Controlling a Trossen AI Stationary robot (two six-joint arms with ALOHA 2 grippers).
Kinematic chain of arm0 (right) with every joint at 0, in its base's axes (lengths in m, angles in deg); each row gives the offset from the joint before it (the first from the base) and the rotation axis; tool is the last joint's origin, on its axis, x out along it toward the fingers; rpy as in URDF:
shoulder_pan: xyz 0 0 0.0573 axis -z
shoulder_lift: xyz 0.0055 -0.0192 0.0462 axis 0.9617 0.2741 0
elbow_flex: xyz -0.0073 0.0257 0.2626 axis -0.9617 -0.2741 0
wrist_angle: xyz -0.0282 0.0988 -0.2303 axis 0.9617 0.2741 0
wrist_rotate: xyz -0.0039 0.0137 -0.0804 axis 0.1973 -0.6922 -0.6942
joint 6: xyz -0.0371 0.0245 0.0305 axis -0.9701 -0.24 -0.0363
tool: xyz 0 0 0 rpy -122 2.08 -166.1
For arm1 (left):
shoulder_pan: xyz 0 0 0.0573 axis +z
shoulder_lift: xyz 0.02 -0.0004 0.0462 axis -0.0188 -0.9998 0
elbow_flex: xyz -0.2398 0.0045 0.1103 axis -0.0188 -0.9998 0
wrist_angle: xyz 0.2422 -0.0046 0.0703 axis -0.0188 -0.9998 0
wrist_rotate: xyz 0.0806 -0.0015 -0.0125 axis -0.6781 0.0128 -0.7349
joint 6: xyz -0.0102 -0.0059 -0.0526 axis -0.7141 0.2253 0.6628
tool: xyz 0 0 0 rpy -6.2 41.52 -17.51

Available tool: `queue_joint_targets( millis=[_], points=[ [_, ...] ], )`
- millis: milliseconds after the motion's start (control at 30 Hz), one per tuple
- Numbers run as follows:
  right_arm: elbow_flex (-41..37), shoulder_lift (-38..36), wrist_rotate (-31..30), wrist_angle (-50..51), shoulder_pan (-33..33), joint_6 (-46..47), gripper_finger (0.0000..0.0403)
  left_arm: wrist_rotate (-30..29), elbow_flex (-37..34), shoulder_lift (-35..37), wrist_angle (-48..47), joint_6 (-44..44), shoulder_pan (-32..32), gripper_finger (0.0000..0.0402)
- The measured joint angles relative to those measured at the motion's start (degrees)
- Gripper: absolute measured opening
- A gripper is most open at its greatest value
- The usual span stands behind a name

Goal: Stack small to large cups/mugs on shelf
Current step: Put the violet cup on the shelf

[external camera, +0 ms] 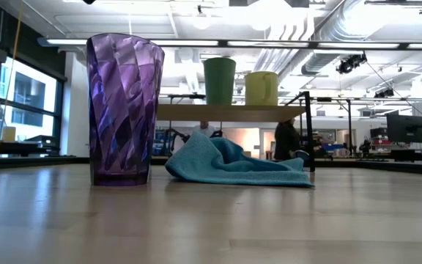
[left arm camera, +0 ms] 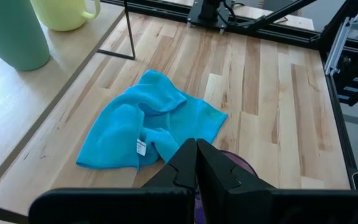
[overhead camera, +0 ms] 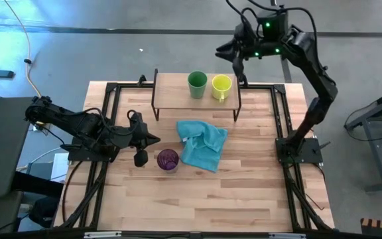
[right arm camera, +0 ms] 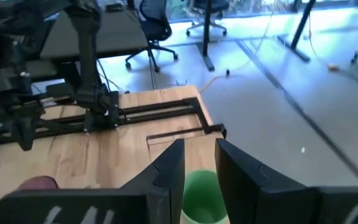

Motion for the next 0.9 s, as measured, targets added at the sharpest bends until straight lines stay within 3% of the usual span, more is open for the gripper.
queue_joint_targets(
  millis=[600, 900],
  points=[
    [0.0, -1.2, 0.0, 6.4, -5.6, -5.0, 0.008, 0.0, 0.0, 0.0, 1.0, 0.0, 0.0, 0.0001],
    [-0.5, -5.9, 0.0, 5.4, -8.7, -5.0, 0.008, 0.0, 0.0, 0.0, 1.0, 0.0, 0.0, 0.0001]
  ],
)
